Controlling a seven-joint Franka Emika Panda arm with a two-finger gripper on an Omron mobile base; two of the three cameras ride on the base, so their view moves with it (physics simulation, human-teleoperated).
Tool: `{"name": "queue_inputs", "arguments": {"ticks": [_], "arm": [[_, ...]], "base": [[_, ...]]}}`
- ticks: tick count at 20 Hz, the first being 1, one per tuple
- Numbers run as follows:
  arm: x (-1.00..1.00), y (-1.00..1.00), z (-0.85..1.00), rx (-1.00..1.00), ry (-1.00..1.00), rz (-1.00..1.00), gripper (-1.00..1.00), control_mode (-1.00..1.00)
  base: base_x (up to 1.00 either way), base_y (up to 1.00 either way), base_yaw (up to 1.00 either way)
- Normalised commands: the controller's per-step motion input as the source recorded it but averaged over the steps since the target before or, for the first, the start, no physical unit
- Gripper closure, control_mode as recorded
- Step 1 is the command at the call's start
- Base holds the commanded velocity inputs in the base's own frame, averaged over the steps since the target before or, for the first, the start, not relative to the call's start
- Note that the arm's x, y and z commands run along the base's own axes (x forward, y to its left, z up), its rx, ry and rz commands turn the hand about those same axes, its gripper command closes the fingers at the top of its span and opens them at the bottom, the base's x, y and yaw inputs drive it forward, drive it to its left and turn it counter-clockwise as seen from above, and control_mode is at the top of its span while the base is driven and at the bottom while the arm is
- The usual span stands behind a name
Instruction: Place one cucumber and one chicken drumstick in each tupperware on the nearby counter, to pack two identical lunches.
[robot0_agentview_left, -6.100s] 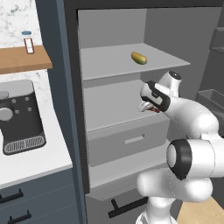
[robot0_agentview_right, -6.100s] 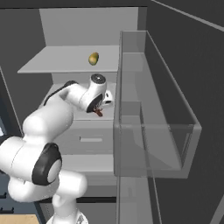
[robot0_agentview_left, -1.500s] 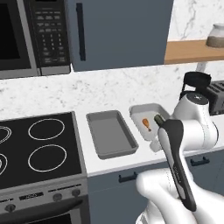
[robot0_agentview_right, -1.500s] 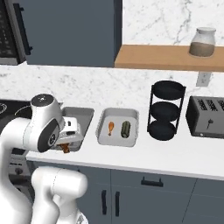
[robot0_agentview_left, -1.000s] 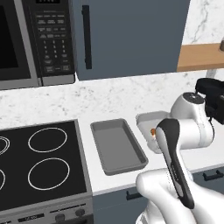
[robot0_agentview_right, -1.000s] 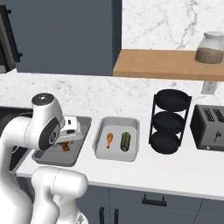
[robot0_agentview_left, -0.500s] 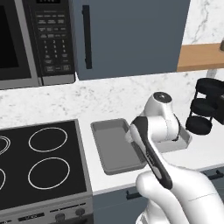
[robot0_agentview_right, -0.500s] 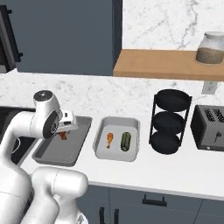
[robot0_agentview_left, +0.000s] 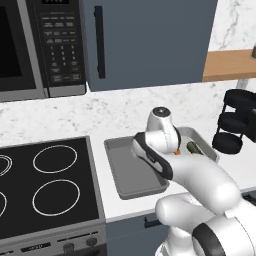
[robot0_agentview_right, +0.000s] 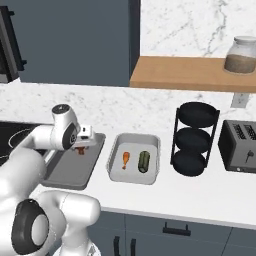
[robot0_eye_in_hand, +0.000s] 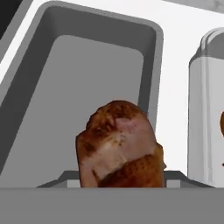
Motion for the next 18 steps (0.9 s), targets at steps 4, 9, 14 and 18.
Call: {"name": "queue_inputs", "arguments": {"ticks": [4, 9, 14, 18], "arm": [[0.13, 0.00, -0.16, -0.01, 0.11, -0.06, 1.00, -1.00], [0.00, 0.00, -0.28, 0.00, 0.10, 0.00, 1.00, -1.00], [0.00, 0.03, -0.68, 0.00, 0.00, 0.00, 1.00, -1.00], [0.00, 0.09, -0.66, 0.00, 0.00, 0.00, 1.00, -1.00]], "base": [[0.00, 0.00, 0.00], [0.00, 0.00, 0.00], [0.00, 0.00, 0.00], [0.00, 0.00, 0.00]]}}
